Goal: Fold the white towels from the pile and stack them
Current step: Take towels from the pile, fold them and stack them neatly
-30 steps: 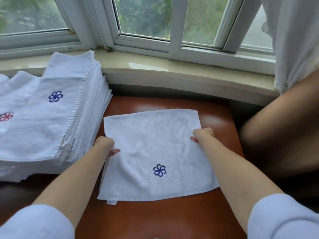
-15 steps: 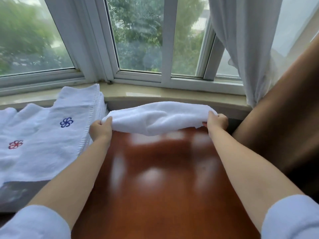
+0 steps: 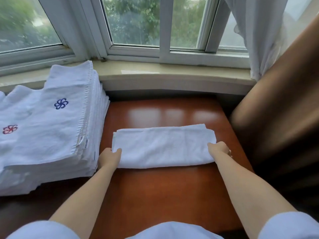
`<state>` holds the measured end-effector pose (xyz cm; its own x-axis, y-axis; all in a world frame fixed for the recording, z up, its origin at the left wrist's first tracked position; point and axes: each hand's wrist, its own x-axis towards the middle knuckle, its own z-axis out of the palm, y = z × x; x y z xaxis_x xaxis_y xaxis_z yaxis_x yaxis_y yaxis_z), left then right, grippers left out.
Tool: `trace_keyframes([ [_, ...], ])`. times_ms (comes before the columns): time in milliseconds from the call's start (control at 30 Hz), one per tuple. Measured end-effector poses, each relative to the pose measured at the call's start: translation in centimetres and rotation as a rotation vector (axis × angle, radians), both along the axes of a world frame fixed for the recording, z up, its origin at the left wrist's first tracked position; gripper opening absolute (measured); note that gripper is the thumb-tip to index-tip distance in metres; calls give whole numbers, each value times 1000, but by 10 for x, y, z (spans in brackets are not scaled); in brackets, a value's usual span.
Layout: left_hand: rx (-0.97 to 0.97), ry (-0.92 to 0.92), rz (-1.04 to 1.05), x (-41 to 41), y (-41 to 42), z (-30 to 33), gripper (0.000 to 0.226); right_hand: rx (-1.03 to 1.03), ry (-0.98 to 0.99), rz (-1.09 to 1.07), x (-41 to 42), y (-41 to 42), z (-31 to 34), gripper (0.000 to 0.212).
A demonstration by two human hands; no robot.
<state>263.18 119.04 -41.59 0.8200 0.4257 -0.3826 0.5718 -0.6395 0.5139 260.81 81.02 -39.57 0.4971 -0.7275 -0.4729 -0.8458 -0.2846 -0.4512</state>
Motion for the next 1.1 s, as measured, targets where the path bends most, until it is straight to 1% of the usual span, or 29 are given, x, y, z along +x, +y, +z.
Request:
trace_keyframes([
  [100, -205, -18, 33, 21, -5, 3, 42, 119, -104, 18, 11, 6, 5, 37],
  [133, -259, -1, 57, 26, -4, 3, 44, 126, -95, 40, 14, 7, 7, 36],
  [200, -303, -19, 56, 32, -3, 3, 37, 85, -31, 99, 19, 7, 9, 32],
  [233, -285, -81, 35, 31, -3, 6, 30, 33, -31, 129, 20, 8, 13, 30],
  [267, -229, -176, 14, 30, -4, 7, 25, -37, -74, 156, 23, 8, 16, 29],
  [333, -68, -346, -6, 24, -4, 10, 26, -152, -214, 197, 29, 7, 22, 29],
  [367, 5, -377, 2, 20, -3, 10, 29, -190, -257, 198, 31, 6, 25, 31],
  [400, 44, -367, 11, 17, 0, 7, 31, -203, -269, 191, 32, 5, 25, 32],
  [433, 53, -319, 3, 15, 3, 2, 30, -194, -253, 191, 33, 4, 22, 33],
  [467, 41, -233, -29, 14, 7, -5, 29, -168, -206, 199, 33, 3, 17, 33],
  [533, 17, -50, -79, 10, 12, -16, 28, -109, -44, 237, 28, 2, 5, 39],
  [567, 17, 1, -65, 7, 13, -19, 30, -100, 30, 250, 24, 2, -2, 44],
  [600, 40, 25, -38, 6, 13, -20, 33, -119, 79, 241, 21, 3, -7, 48],
  [667, 92, 27, 7, 3, 8, -18, 39, -189, 146, 159, 16, 5, -15, 57],
  [700, 89, 21, 31, 3, 4, -15, 43, -179, 167, 86, 15, 7, -14, 62],
  [767, 32, 30, 58, 4, -3, -10, 51, -66, 178, -53, 16, 8, -11, 70],
  [833, -80, 97, 69, 8, -6, -5, 52, 101, 181, -96, 23, 9, -5, 64],
  [900, -168, 185, 98, 14, -8, 3, 47, 248, 151, -116, 30, 11, 4, 46],
  [933, -171, 215, 103, 16, -9, 7, 51, 282, 102, -134, 31, 13, 6, 37],
  [967, -125, 216, 78, 16, -11, 9, 60, 302, 31, -156, 31, 15, 6, 30],
  [1000, -19, 176, 23, 14, -14, 12, 72, 324, -38, -176, 30, 17, 8, 26],
  [1033, 116, 81, -55, 10, -16, 15, 81, 340, -95, -196, 28, 20, 8, 23],
  [1067, 236, -59, -168, 5, -17, 16, 83, 346, -126, -214, 25, 24, 9, 25],
  [1100, 316, -199, -332, -2, -17, 15, 80, 329, -140, -231, 23, 27, 8, 30],
])
